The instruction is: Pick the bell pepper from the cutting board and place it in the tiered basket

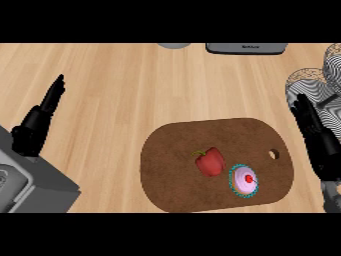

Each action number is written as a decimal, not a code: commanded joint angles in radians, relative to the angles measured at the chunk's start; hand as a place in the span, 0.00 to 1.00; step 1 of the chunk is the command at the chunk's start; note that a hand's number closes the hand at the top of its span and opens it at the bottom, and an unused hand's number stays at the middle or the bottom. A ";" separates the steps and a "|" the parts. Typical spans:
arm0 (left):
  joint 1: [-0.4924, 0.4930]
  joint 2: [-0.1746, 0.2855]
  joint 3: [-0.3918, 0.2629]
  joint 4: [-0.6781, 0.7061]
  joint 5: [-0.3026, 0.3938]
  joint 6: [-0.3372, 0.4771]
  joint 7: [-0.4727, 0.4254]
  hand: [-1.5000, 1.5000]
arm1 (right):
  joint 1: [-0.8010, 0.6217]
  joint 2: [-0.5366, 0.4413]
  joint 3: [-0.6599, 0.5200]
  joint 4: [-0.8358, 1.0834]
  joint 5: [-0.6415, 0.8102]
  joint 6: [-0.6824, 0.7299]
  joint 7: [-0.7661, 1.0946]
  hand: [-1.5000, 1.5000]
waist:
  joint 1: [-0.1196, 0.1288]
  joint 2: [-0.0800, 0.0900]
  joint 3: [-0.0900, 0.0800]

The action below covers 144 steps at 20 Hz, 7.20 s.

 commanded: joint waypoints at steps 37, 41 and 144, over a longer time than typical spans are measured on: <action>0.093 -0.059 0.091 -0.117 -0.066 0.009 0.185 0.50 | -0.324 -0.224 0.371 -0.732 0.613 0.085 1.478 0.00 | 0.045 0.000 0.028; 0.059 -0.081 0.093 -0.115 -0.088 0.030 0.223 0.50 | -0.372 -0.149 0.418 -0.674 0.594 0.138 1.554 0.00 | 0.030 -0.003 0.029; 0.098 -0.229 0.286 -0.104 -0.254 -0.151 0.183 0.50 | -1.152 0.365 -0.400 0.557 1.911 0.152 1.477 1.00 | 0.043 0.008 0.030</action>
